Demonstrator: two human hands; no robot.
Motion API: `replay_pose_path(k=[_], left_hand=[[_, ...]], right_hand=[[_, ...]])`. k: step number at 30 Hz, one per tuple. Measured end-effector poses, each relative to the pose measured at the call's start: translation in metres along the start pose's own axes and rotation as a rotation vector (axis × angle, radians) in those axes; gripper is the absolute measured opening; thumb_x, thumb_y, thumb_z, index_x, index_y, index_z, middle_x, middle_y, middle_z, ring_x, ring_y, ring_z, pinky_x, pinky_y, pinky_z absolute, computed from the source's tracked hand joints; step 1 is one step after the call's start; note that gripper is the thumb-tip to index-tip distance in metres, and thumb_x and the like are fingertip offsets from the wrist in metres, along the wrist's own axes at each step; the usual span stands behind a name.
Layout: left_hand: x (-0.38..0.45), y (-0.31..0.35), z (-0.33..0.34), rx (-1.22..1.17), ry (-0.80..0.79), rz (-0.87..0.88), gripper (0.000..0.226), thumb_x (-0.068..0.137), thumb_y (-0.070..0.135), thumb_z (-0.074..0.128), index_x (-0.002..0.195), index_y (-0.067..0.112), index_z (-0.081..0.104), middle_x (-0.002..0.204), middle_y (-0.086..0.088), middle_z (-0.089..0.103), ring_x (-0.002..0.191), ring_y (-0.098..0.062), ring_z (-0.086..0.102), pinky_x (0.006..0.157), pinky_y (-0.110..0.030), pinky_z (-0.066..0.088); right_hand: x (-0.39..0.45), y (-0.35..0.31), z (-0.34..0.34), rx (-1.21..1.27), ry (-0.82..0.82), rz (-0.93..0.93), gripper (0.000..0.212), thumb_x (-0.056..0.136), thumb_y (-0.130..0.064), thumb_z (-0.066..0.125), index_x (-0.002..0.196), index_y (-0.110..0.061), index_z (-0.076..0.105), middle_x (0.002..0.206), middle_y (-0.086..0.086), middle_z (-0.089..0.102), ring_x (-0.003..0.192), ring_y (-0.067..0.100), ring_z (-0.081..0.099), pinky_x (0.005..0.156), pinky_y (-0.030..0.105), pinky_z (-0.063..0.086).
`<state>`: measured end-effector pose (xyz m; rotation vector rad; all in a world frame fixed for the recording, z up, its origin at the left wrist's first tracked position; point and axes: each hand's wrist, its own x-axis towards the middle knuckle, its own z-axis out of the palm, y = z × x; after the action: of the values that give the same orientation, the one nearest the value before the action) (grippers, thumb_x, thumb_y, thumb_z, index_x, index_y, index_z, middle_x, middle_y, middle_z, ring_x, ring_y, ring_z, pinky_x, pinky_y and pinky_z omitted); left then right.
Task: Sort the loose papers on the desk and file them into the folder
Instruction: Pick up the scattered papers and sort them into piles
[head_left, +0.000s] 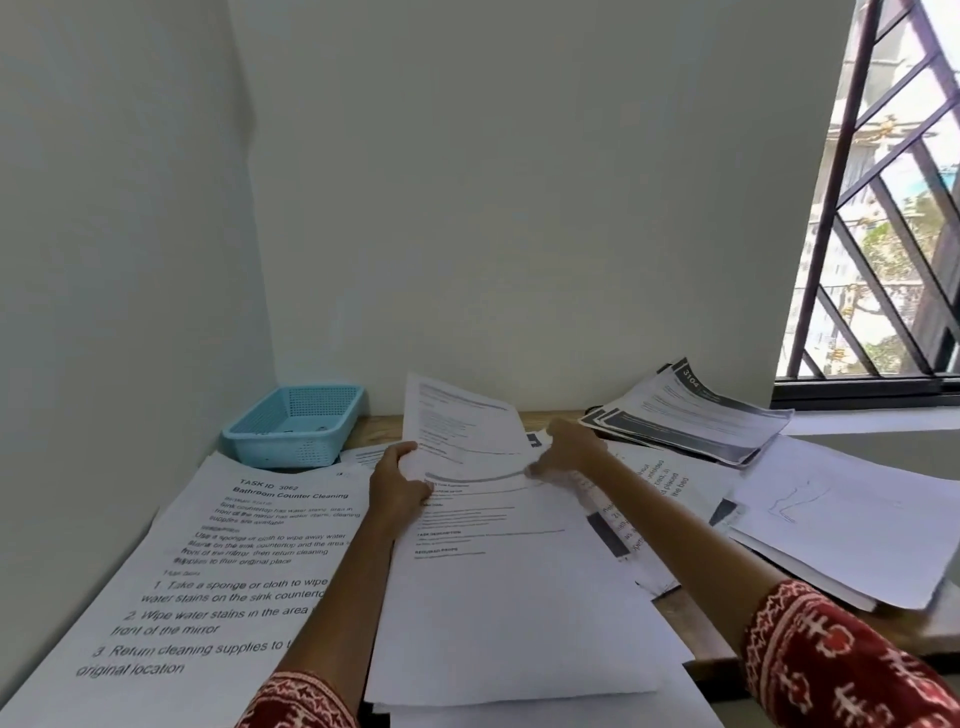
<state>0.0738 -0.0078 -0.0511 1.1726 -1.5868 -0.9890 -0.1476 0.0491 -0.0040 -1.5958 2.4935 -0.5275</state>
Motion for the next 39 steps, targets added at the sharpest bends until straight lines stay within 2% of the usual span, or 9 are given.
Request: replay_pose_path(k=[3, 7, 11, 14, 16, 24, 31, 36, 39], left_hand=[[-0.001, 0.002, -0.003, -0.189, -0.04, 0.011, 0.058, 0.074, -0.021, 0.059, 0.119, 0.016, 0.053, 0.122, -0.008, 0.053, 0.102, -0.019, 0.052, 0.058, -0.015, 0.05], [-0.002, 0.001, -0.007, -0.327, -0.052, -0.02, 0.055, 0.075, -0.02, 0.061, 0.114, 0.017, 0.054, 0.112, -0.004, 0.056, 0.101, -0.022, 0.055, 0.064, -0.023, 0.053], [-0.001, 0.001, -0.008, -0.314, -0.053, 0.006, 0.056, 0.075, -0.019, 0.061, 0.118, 0.016, 0.051, 0.102, 0.002, 0.055, 0.09, -0.012, 0.056, 0.065, -0.018, 0.05], [0.0, -0.002, -0.004, -0.184, -0.057, 0.065, 0.06, 0.075, -0.016, 0.063, 0.122, 0.018, 0.046, 0.106, 0.0, 0.048, 0.095, -0.014, 0.052, 0.064, -0.014, 0.048], [0.001, -0.004, -0.003, -0.091, -0.066, 0.103, 0.061, 0.075, -0.015, 0.064, 0.124, 0.016, 0.045, 0.107, -0.003, 0.047, 0.089, -0.007, 0.049, 0.061, -0.009, 0.045], [0.002, -0.005, 0.001, 0.027, -0.054, 0.109, 0.06, 0.077, -0.012, 0.065, 0.126, 0.017, 0.045, 0.113, -0.001, 0.048, 0.096, -0.011, 0.047, 0.057, -0.003, 0.039], [0.0, -0.002, 0.0, 0.047, -0.048, 0.043, 0.055, 0.084, 0.005, 0.066, 0.131, 0.018, 0.042, 0.129, -0.009, 0.049, 0.113, -0.022, 0.049, 0.091, -0.028, 0.042], [-0.002, 0.01, -0.005, -0.062, -0.063, -0.065, 0.047, 0.101, 0.04, 0.032, 0.14, 0.013, 0.034, 0.142, -0.01, 0.041, 0.128, -0.029, 0.041, 0.105, -0.038, 0.032], [-0.003, 0.02, -0.008, -0.199, -0.103, -0.195, 0.058, 0.1, 0.048, 0.022, 0.147, 0.014, 0.024, 0.152, -0.009, 0.028, 0.135, -0.028, 0.034, 0.111, -0.041, 0.028]], right_hand=[[0.019, -0.002, -0.003, 0.412, 0.048, -0.011, 0.078, 0.085, -0.042, 0.068, 0.141, -0.003, 0.029, 0.139, 0.016, 0.047, 0.127, 0.031, 0.046, 0.106, 0.037, 0.036], [0.041, 0.002, 0.003, 0.758, 0.072, 0.082, 0.079, 0.087, -0.037, 0.066, 0.146, -0.007, 0.022, 0.142, 0.017, 0.043, 0.122, 0.031, 0.05, 0.099, 0.038, 0.045], [0.051, 0.007, 0.013, 0.936, -0.032, 0.05, 0.056, 0.083, -0.014, 0.073, 0.13, 0.002, 0.048, 0.115, 0.015, 0.061, 0.076, 0.011, 0.062, 0.047, 0.015, 0.045], [0.052, 0.001, 0.007, 0.904, 0.276, -0.033, 0.011, 0.081, -0.003, 0.071, 0.091, 0.0, 0.068, 0.076, 0.008, 0.063, 0.061, 0.014, 0.053, 0.045, 0.01, 0.036], [0.054, -0.002, -0.01, 0.96, 0.523, -0.064, 0.011, 0.08, -0.003, 0.069, 0.073, -0.007, 0.062, 0.063, 0.003, 0.052, 0.067, 0.017, 0.046, 0.049, 0.016, 0.032], [0.045, -0.005, -0.101, 1.16, 0.968, 0.015, 0.007, 0.087, -0.006, 0.061, 0.086, -0.01, 0.056, 0.083, 0.005, 0.057, 0.076, 0.017, 0.051, 0.061, 0.023, 0.04], [0.001, 0.009, -0.099, 0.968, 0.645, 0.069, 0.022, 0.086, -0.008, 0.064, 0.107, -0.004, 0.063, 0.1, 0.006, 0.06, 0.091, 0.021, 0.057, 0.076, 0.024, 0.043], [-0.037, 0.019, -0.031, 0.802, 0.238, 0.06, 0.021, 0.084, -0.003, 0.065, 0.104, -0.005, 0.065, 0.107, 0.014, 0.067, 0.085, 0.022, 0.062, 0.079, 0.029, 0.051], [-0.053, 0.023, 0.01, 0.557, 0.156, 0.071, 0.028, 0.079, -0.006, 0.067, 0.108, -0.006, 0.064, 0.115, 0.01, 0.062, 0.094, 0.022, 0.058, 0.074, 0.02, 0.04]])
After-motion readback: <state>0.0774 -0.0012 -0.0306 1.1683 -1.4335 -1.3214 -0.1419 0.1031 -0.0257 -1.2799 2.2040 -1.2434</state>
